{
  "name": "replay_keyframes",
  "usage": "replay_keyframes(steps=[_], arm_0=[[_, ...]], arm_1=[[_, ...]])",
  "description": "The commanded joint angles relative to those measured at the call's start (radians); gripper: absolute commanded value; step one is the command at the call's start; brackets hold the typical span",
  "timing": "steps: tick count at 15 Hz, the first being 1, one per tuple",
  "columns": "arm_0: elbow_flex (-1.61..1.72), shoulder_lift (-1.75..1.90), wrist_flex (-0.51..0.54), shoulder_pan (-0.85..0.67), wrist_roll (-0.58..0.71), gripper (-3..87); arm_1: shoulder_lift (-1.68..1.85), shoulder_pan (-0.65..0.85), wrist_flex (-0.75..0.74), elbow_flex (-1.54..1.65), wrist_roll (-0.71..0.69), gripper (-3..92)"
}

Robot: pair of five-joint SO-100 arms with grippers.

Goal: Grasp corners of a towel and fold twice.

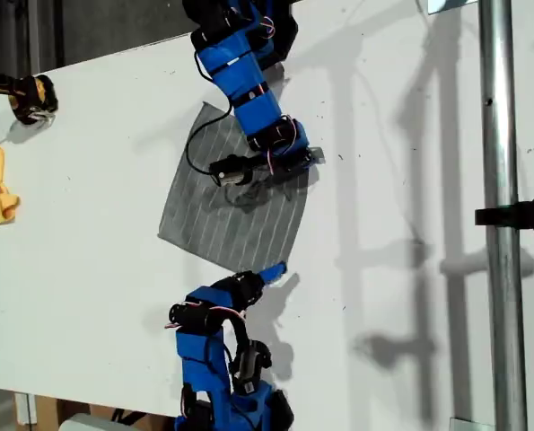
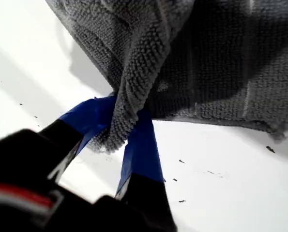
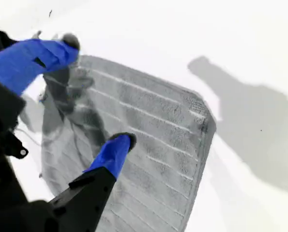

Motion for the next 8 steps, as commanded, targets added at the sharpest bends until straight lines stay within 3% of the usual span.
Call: replay_keyframes(steps=[1,5,8], arm_0=[[-0.034,0.072,0.017,0.005,0.021,38.5],[0.02,0.063,0.009,-0.04,0.008,36.0],[0.127,0.06,-0.066,-0.074,0.006,34.7]], arm_1=[[0.006,-0.008,0.009,-0.048,-0.011,-0.1],[0.014,-0.014,0.014,-0.048,-0.011,-0.1],[0.02,-0.018,0.021,-0.048,-0.008,-0.1]])
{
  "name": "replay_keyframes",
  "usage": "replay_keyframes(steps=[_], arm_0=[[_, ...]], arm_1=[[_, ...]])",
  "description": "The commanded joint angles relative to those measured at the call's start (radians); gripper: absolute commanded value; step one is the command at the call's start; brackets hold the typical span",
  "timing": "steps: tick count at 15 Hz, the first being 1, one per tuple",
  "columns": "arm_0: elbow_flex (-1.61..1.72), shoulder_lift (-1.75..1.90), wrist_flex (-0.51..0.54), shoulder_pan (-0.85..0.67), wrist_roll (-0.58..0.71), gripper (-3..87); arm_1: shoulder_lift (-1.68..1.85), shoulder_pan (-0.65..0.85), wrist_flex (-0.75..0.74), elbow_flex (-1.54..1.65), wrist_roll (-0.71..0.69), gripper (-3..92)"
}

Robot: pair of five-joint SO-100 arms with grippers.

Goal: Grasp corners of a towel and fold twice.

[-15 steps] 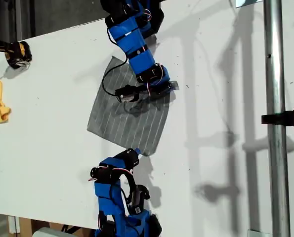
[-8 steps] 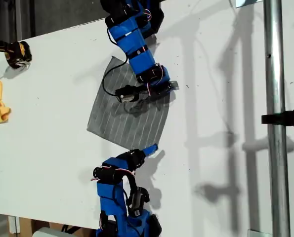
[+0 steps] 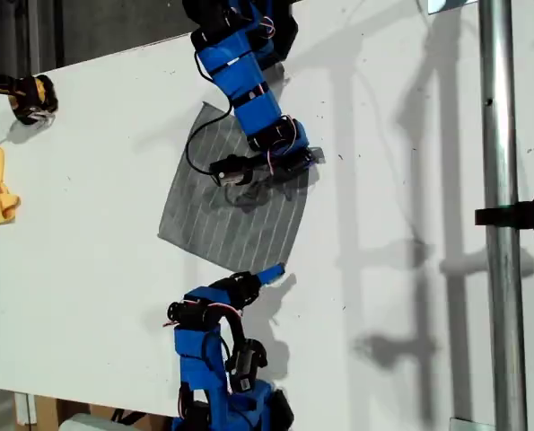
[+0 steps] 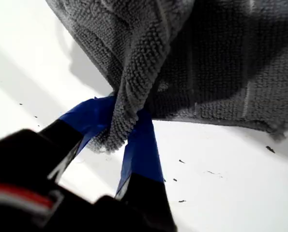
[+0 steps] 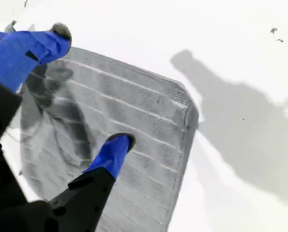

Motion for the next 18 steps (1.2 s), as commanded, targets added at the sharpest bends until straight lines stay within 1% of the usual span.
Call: replay_keyframes(steps=[1,5,11,16,18], arm_0=[[0.057,0.035,-0.066,-0.029,-0.009,34.7],[0.13,-0.034,-0.158,-0.035,-0.012,33.6],[0.175,-0.186,-0.245,-0.074,-0.023,32.2],[0.179,-0.252,-0.272,-0.126,-0.009,27.8],[0.179,-0.259,-0.264,-0.126,-0.031,23.9]], arm_1=[[0.025,-0.015,0.017,-0.049,-0.006,-0.1],[0.034,-0.017,0.031,-0.051,-0.005,-0.1],[0.034,-0.026,0.041,-0.069,0.0,-0.1],[0.025,-0.029,0.052,-0.092,0.0,-0.1],[0.025,-0.026,0.052,-0.095,-0.003,-0.1]])
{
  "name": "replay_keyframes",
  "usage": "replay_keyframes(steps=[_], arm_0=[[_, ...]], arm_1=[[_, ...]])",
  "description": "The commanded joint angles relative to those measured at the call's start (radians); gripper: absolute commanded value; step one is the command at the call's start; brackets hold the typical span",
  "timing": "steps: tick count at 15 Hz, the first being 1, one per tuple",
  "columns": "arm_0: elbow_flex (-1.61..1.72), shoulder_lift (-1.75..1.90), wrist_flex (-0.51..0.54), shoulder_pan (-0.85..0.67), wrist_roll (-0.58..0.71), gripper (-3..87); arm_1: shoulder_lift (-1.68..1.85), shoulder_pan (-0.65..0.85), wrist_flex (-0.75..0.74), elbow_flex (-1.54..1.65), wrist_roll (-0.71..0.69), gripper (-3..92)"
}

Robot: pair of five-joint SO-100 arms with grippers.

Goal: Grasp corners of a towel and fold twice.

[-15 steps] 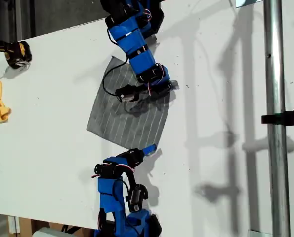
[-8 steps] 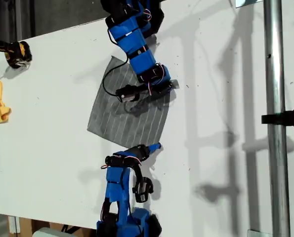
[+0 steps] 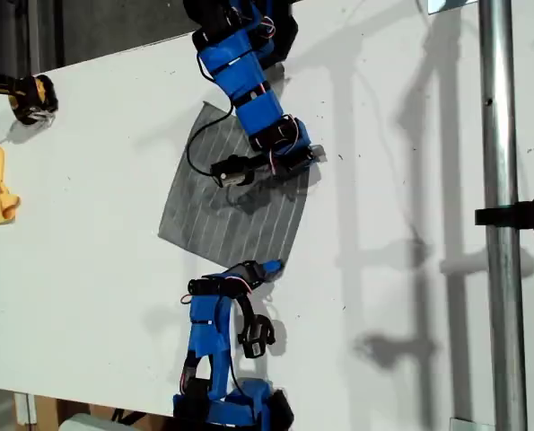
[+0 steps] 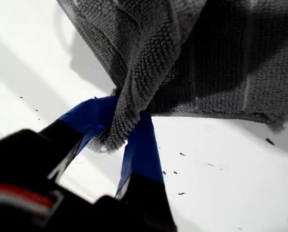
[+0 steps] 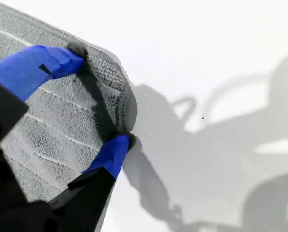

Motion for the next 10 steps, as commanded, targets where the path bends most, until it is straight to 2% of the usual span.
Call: replay_keyframes(steps=[1,2,3,7,10], arm_0=[[-0.015,0.003,0.009,-0.015,-0.029,14.5],[-0.017,0.0,0.018,-0.017,-0.041,2.6],[-0.02,-0.002,0.031,-0.006,-0.049,-2.7],[-0.123,0.071,0.164,0.058,-0.115,-2.9],[-0.167,0.199,0.232,0.092,-0.12,-2.9]], arm_1=[[0.026,-0.011,0.008,-0.058,-0.002,-0.1],[0.026,-0.006,0.008,-0.061,-0.005,-0.1],[0.026,-0.005,0.008,-0.061,-0.006,-0.1],[0.04,0.0,0.057,-0.103,-0.011,-0.1],[0.048,-0.012,0.204,-0.285,-0.044,-0.1]])
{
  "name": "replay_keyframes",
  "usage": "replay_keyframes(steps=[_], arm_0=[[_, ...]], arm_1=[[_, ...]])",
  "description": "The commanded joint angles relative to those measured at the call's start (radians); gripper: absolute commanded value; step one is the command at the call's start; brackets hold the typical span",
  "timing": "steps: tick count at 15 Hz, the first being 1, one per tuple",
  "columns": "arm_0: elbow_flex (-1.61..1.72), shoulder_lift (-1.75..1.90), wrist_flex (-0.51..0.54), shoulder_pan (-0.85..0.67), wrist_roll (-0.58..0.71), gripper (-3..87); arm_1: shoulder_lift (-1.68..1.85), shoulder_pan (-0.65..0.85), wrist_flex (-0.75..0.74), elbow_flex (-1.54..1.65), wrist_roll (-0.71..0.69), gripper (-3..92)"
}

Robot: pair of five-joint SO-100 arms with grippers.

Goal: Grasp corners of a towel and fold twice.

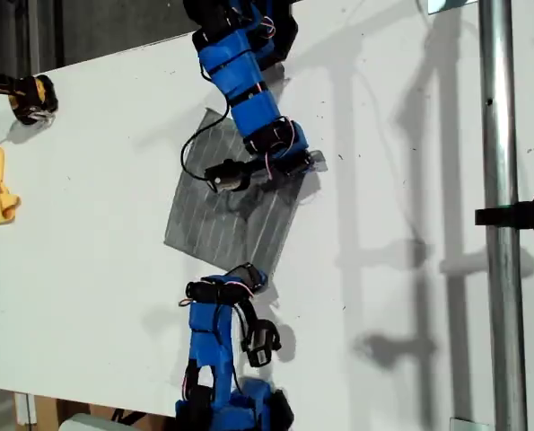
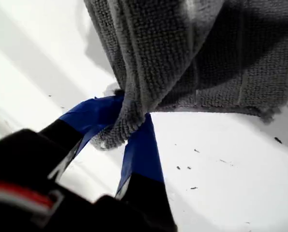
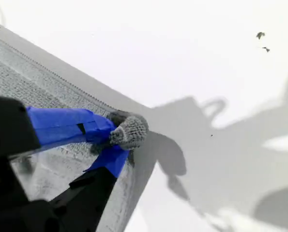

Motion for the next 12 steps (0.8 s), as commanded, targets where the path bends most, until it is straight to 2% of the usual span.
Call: replay_keyframes(steps=[1,4,6,8,12], arm_0=[[-0.038,0.164,0.04,0.02,-0.008,-2.9],[-0.005,0.327,0.044,0.067,0.009,-2.9],[0.084,0.431,-0.011,0.107,0.025,-2.9],[0.135,0.477,-0.037,0.118,0.035,-2.9],[0.069,0.512,-0.041,-0.051,0.124,-2.9]], arm_1=[[0.057,-0.018,0.095,-0.173,-0.04,-0.1],[0.081,-0.031,0.109,-0.327,-0.15,-0.1],[0.067,-0.043,0.025,-0.362,-0.247,-0.1],[0.063,-0.035,0.032,-0.374,-0.262,-0.1],[0.215,0.058,0.166,-0.333,-0.265,-0.1]])
